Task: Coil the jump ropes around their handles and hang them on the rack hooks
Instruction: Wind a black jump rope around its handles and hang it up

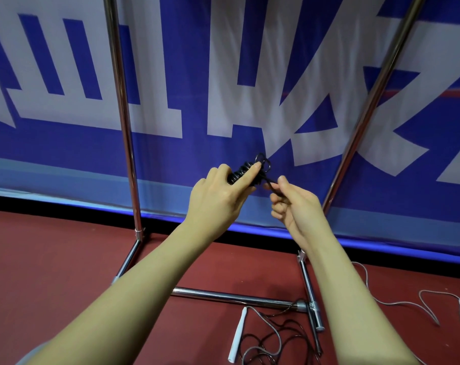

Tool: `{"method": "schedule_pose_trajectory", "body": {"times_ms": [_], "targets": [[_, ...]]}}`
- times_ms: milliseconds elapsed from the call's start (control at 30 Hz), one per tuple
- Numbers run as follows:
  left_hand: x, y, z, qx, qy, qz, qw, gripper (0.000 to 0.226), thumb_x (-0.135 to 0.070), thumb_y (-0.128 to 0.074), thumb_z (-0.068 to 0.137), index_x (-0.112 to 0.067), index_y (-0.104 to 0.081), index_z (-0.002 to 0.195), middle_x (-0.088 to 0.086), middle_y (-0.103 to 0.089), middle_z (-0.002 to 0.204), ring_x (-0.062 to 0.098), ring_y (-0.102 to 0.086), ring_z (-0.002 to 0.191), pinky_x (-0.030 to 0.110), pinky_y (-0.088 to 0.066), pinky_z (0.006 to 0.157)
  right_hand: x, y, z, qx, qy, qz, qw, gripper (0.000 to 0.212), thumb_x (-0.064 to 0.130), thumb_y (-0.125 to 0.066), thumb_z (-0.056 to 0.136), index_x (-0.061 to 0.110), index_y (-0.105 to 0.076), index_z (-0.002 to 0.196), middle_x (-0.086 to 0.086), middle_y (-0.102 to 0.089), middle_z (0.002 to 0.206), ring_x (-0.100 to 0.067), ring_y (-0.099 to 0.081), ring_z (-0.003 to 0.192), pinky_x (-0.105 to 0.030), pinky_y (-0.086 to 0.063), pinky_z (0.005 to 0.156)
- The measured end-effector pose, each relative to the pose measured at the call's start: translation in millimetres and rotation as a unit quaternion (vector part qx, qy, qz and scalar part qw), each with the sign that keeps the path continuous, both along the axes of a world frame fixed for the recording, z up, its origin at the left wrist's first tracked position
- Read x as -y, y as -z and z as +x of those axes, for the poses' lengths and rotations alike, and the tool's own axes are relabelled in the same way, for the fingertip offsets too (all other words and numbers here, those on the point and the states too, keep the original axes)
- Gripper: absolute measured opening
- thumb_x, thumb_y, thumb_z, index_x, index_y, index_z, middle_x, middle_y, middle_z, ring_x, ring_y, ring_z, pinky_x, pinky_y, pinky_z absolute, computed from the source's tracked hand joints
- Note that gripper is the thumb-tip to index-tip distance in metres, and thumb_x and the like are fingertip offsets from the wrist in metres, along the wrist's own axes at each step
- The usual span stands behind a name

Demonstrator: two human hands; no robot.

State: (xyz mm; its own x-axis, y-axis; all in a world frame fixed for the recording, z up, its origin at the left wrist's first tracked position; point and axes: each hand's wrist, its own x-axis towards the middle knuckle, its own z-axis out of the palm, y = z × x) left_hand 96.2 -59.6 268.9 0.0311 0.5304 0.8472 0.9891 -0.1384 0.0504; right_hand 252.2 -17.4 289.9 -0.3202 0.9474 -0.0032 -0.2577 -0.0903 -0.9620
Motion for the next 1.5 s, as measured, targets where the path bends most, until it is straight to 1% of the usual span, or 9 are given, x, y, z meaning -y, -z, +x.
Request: {"method": "schedule_pose_trajectory", "body": {"times_ms": [200, 333, 567, 800, 900, 1100, 1267, 1367, 1500], "targets": [[5.3, 4.4, 8.3, 0.121, 0.024, -0.043, 0.991, 0.048, -0.045, -0.041, 0.092, -0.03, -0.056, 0.135, 0.001, -0.043, 0.074, 0.018, -0.038, 0.055, 0.025, -0.031, 0.046, 2.2, -3.7, -3.5, -0.124, 0.026, -0.053, 0.991, 0.019, -0.01, -0.052, 0.09, -0.008, -0.061, 0.106, -0.011, -0.059, 0.076, -0.013, -0.051, 0.059, -0.02, -0.049, 0.056], [7.8, 1.8, 12.1, 0.184, 0.038, -0.079, 0.979, 0.051, -0.051, -0.039, 0.091, -0.035, -0.052, 0.137, 0.002, -0.047, 0.077, 0.024, -0.048, 0.058, 0.028, -0.037, 0.051, 3.3, -4.2, -6.0, -0.189, 0.055, -0.104, 0.975, 0.01, -0.011, -0.056, 0.087, -0.003, -0.062, 0.087, -0.009, -0.061, 0.07, -0.011, -0.057, 0.054, -0.019, -0.053, 0.057], [7.6, -5.1, 15.7, 0.317, 0.112, -0.108, 0.936, 0.052, -0.055, -0.046, 0.088, -0.041, -0.049, 0.137, 0.005, -0.058, 0.08, 0.021, -0.058, 0.073, 0.039, -0.051, 0.071, 3.6, 0.3, -6.9, -0.235, 0.049, -0.073, 0.968, 0.014, -0.007, -0.054, 0.091, 0.0, -0.065, 0.092, -0.004, -0.062, 0.064, -0.01, -0.06, 0.056, -0.021, -0.055, 0.062], [12.3, -10.9, 20.2, 0.436, 0.235, -0.168, 0.853, 0.065, -0.021, -0.082, 0.075, -0.039, -0.056, 0.131, -0.025, -0.064, 0.073, -0.008, -0.053, 0.059, 0.011, -0.041, 0.068, 5.6, 4.0, -8.6, -0.208, 0.033, -0.024, 0.977, 0.011, 0.001, -0.052, 0.094, 0.002, -0.063, 0.093, -0.005, -0.072, 0.08, -0.015, -0.068, 0.074, -0.025, -0.055, 0.063], [11.8, -12.6, 19.0, 0.448, 0.252, -0.175, 0.839, 0.068, -0.016, -0.08, 0.077, -0.039, -0.053, 0.134, -0.025, -0.062, 0.072, -0.007, -0.052, 0.056, 0.015, -0.041, 0.067, 5.8, 3.5, -10.1, -0.212, 0.015, 0.001, 0.977, 0.01, 0.001, -0.049, 0.095, 0.002, -0.059, 0.092, -0.009, -0.073, 0.083, -0.018, -0.07, 0.078, -0.027, -0.056, 0.069], [10.5, -13.0, 11.0, 0.345, 0.192, -0.157, 0.905, 0.06, -0.03, -0.069, 0.088, -0.033, -0.044, 0.142, -0.011, -0.039, 0.093, 0.002, -0.047, 0.08, 0.019, -0.042, 0.077, 6.6, 4.1, -8.1, -0.147, 0.043, 0.08, 0.985, 0.014, -0.003, -0.049, 0.095, 0.004, -0.056, 0.086, -0.008, -0.073, 0.083, -0.02, -0.07, 0.084, -0.033, -0.057, 0.082], [16.2, -15.3, 12.8, 0.218, 0.061, -0.116, 0.967, 0.055, -0.04, -0.052, 0.097, -0.037, -0.032, 0.148, -0.006, -0.043, 0.091, 0.014, -0.045, 0.072, 0.028, -0.036, 0.061, 8.4, 2.4, -11.4, -0.072, 0.059, 0.171, 0.981, 0.017, -0.006, -0.054, 0.092, 0.008, -0.057, 0.084, -0.005, -0.073, 0.092, -0.025, -0.069, 0.096, -0.035, -0.052, 0.095], [15.3, -15.4, 9.7, 0.233, 0.076, -0.113, 0.963, 0.053, -0.047, -0.043, 0.093, -0.041, -0.036, 0.146, -0.002, -0.052, 0.087, 0.019, -0.052, 0.071, 0.033, -0.043, 0.061, 9.6, -1.6, -9.1, -0.045, 0.054, 0.218, 0.973, 0.019, -0.008, -0.055, 0.09, 0.009, -0.057, 0.083, -0.001, -0.073, 0.095, -0.021, -0.069, 0.1, -0.03, -0.052, 0.094], [14.0, -13.7, 10.0, 0.353, 0.185, -0.149, 0.905, 0.044, -0.054, -0.044, 0.088, -0.059, -0.037, 0.132, -0.012, -0.065, 0.083, 0.013, -0.061, 0.079, 0.047, -0.053, 0.08, 6.5, 1.1, -7.9, -0.049, 0.072, 0.204, 0.975, 0.019, -0.008, -0.056, 0.09, 0.01, -0.058, 0.084, -0.006, -0.071, 0.097, -0.021, -0.068, 0.099, -0.032, -0.051, 0.095]]}}
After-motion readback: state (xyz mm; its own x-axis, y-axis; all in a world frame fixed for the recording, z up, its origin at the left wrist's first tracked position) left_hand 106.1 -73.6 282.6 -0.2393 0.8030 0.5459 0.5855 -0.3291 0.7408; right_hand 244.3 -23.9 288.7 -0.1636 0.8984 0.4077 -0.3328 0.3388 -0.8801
